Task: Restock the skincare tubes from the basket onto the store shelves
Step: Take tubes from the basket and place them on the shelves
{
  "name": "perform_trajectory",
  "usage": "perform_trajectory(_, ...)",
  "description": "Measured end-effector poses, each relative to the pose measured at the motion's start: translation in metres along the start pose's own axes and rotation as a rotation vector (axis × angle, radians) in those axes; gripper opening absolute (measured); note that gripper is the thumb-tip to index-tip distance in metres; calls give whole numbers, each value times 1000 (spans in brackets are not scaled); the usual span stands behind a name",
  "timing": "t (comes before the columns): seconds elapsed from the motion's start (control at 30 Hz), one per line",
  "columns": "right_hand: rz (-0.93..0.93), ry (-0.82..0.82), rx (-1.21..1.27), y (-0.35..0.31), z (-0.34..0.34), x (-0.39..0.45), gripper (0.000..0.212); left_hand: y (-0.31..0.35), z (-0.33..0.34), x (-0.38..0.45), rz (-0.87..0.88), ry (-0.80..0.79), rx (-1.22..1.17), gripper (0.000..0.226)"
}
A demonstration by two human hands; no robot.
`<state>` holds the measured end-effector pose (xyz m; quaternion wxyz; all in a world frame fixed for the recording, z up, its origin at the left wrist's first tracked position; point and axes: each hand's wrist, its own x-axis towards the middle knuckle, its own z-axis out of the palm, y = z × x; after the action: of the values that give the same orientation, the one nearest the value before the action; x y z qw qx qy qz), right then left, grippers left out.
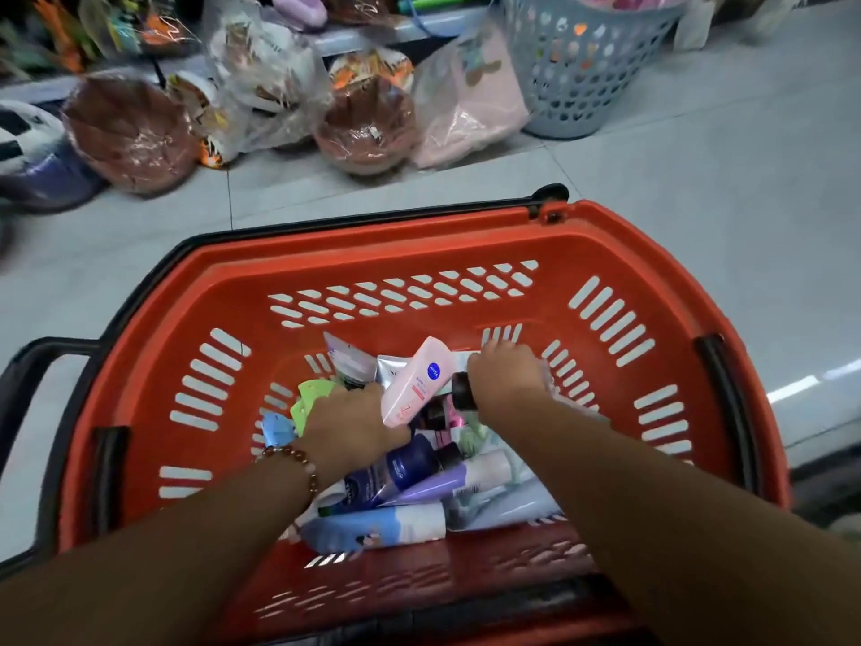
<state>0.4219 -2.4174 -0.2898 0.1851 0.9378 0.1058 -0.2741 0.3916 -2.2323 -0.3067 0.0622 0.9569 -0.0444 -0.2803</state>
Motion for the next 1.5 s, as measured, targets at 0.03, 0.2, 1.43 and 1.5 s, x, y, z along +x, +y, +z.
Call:
perform_trajectory(0.03,-19,7,21,-2,-1,-4,38,0,-1,-1,-13,-42,-58,58)
perform_trajectory(0.2,7,21,523,14,-17,-50,34,2,-22,-22,-35,-227,-369,59)
perform_trajectory(1.43,131,-66,2371,153,113,-556,41,355,-72,-335,494,-736,-849,41)
perform_trajectory(1.5,69,-92,2471,156,111,-562,43,360,-79,-332,496,-690,-932,36)
